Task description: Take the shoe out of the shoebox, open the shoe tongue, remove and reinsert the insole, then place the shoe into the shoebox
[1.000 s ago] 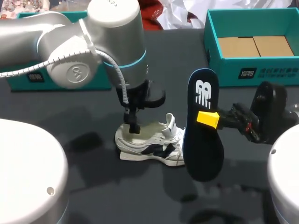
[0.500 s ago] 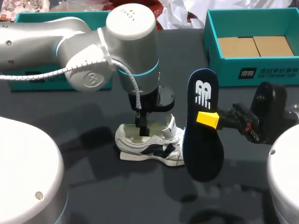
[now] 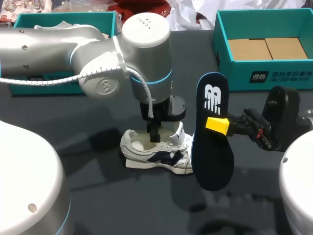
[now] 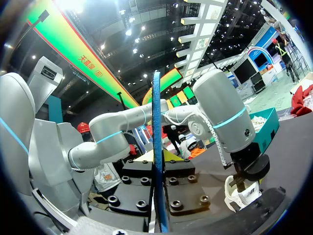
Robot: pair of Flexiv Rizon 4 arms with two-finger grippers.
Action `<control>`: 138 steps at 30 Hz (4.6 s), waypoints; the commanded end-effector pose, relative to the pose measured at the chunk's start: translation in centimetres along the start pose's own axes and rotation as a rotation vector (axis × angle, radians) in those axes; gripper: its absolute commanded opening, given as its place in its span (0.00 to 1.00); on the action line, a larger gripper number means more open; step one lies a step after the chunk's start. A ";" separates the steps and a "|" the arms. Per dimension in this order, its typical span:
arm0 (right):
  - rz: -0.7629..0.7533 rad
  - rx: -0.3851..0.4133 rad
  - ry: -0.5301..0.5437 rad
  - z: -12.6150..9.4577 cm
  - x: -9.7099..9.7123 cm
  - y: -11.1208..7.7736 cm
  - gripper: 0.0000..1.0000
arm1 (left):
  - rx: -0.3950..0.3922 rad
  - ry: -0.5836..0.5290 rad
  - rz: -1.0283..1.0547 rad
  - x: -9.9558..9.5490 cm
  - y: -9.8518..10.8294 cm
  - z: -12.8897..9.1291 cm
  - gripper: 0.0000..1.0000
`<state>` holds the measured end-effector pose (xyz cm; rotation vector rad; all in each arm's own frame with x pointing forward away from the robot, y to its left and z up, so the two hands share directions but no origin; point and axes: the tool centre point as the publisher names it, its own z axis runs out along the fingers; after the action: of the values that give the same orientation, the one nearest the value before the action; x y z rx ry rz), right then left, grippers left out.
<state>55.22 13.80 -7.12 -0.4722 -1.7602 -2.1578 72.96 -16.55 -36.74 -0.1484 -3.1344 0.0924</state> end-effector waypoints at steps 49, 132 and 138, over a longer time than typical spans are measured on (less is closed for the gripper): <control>0.000 0.000 -0.008 0.0 0.4 -0.1 0.00 | -0.038 -0.046 0.650 2.6 0.2 -5.4 0.00; 0.000 0.000 -0.008 0.0 0.4 -0.1 0.00 | 0.080 0.188 1.480 -0.6 -4.3 0.1 0.00; 0.000 0.000 -0.008 0.0 0.4 -0.1 0.00 | 0.075 0.191 1.504 -0.2 -4.5 0.7 0.00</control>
<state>55.22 13.76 -7.08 -0.4728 -1.7602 -2.1573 72.78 -20.84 -36.76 -2.1603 -2.0830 0.1634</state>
